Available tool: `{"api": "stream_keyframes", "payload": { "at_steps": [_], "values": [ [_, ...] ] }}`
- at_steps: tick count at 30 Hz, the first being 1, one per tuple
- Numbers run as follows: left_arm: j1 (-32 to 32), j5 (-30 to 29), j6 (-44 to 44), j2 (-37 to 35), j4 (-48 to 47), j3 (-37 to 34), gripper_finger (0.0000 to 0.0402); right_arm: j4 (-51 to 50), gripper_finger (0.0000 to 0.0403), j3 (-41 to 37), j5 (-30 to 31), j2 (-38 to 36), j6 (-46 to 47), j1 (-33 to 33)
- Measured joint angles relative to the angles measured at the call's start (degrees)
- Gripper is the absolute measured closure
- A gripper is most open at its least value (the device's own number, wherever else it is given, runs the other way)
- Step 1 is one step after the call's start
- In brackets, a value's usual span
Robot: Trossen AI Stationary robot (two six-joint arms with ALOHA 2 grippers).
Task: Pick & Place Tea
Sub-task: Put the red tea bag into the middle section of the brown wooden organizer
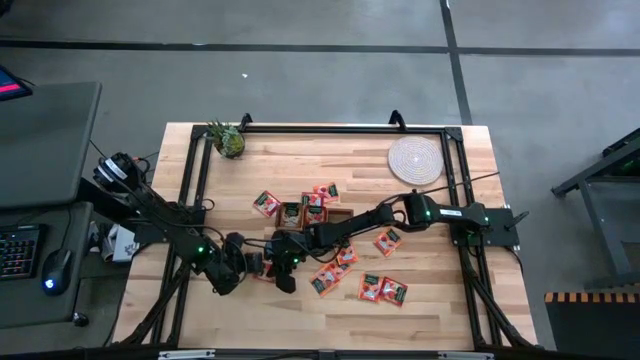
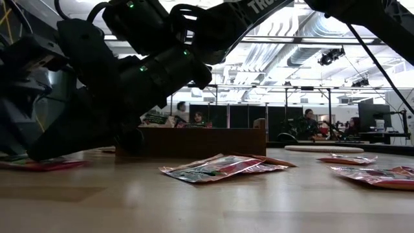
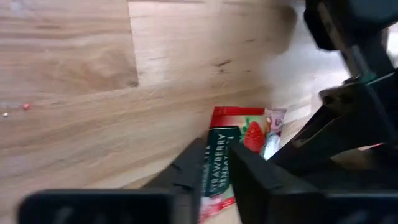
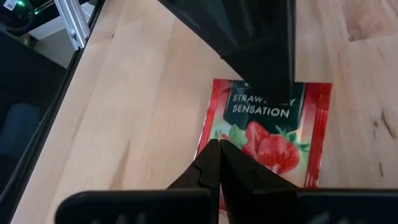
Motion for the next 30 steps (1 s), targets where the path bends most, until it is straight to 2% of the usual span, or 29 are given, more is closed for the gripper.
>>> {"api": "stream_keyframes", "payload": {
  "at_steps": [2, 4, 17, 23, 30],
  "values": [
    [0.0, 0.7, 1.3, 0.0, 0.1, 0.0, 0.0378, 0.0, 0.0403, 0.0, 0.0, 0.0, 0.0, 0.0],
    [0.0, 0.7, 2.1, 0.0, 0.0, 0.0, 0.0395, 0.0, 0.0403, 0.0, 0.0, 0.0, 0.0, 0.0],
    [-0.1, -1.5, 3.7, -0.2, -2.0, 0.1, 0.0401, -0.2, 0.0403, 0.1, -0.7, -0.9, -0.6, 0.0],
    [-0.1, -2.0, 5.1, -0.2, -1.9, 0.5, 0.0401, -4.1, 0.0403, 0.1, -0.9, -3.7, -2.2, 0.0],
    [-0.1, -2.6, 6.9, -0.7, -5.6, 3.1, 0.0401, -19.1, 0.0403, 0.1, 8.3, -11.6, -6.3, -0.5]
  ]
}}
